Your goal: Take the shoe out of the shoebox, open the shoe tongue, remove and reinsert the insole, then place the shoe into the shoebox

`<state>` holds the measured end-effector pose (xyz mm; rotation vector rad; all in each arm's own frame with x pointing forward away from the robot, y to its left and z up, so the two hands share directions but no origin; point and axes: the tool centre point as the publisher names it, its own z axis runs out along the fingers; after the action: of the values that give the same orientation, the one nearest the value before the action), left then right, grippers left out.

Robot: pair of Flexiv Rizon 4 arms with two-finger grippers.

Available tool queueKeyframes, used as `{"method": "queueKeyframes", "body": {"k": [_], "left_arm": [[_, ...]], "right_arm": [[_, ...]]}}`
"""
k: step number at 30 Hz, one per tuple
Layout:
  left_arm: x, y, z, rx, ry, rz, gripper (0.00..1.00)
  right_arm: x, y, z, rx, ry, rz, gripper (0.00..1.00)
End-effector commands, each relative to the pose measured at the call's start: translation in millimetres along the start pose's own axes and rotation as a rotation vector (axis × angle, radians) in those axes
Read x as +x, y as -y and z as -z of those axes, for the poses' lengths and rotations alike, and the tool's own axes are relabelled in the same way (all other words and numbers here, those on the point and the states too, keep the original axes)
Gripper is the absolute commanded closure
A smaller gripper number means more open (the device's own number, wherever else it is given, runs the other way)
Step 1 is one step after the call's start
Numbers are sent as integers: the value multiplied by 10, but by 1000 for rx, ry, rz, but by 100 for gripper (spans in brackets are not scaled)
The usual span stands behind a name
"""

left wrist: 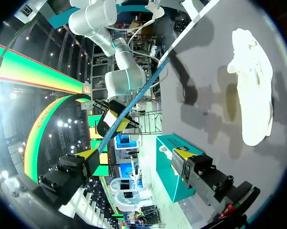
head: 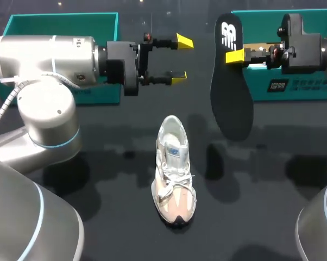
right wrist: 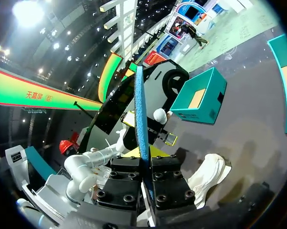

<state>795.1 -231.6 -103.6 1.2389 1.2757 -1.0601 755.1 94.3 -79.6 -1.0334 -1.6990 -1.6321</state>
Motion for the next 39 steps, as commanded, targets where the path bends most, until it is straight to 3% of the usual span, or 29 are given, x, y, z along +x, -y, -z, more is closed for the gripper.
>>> {"method": "queueKeyframes", "body": {"k": [1, 6, 15, 18, 24, 35, 39], "left_arm": [[8, -18, -92, 25, 7, -28, 0], [-9, -65, -115, 65, -9, -31, 0], [-9, -65, -115, 65, -9, -31, 0], [13, -50, -145, 74, 2, -19, 0], [26, -86, -165, 99, 1, 18, 0], [41, -74, -204, 108, 9, 28, 0], [63, -76, -238, 68, 41, 46, 0]], "right_arm": [[-127, -100, -147, 44, 11, -89, 100], [-234, -99, -224, 24, 24, -268, 100], [-234, -99, -224, 24, 24, -268, 100], [-398, -215, -352, 73, 18, -335, 100], [-613, -373, -392, 89, -16, -472, 100], [-618, -394, -385, 86, 13, -462, 100], [-668, -434, -427, 70, -5, -512, 100]]}}
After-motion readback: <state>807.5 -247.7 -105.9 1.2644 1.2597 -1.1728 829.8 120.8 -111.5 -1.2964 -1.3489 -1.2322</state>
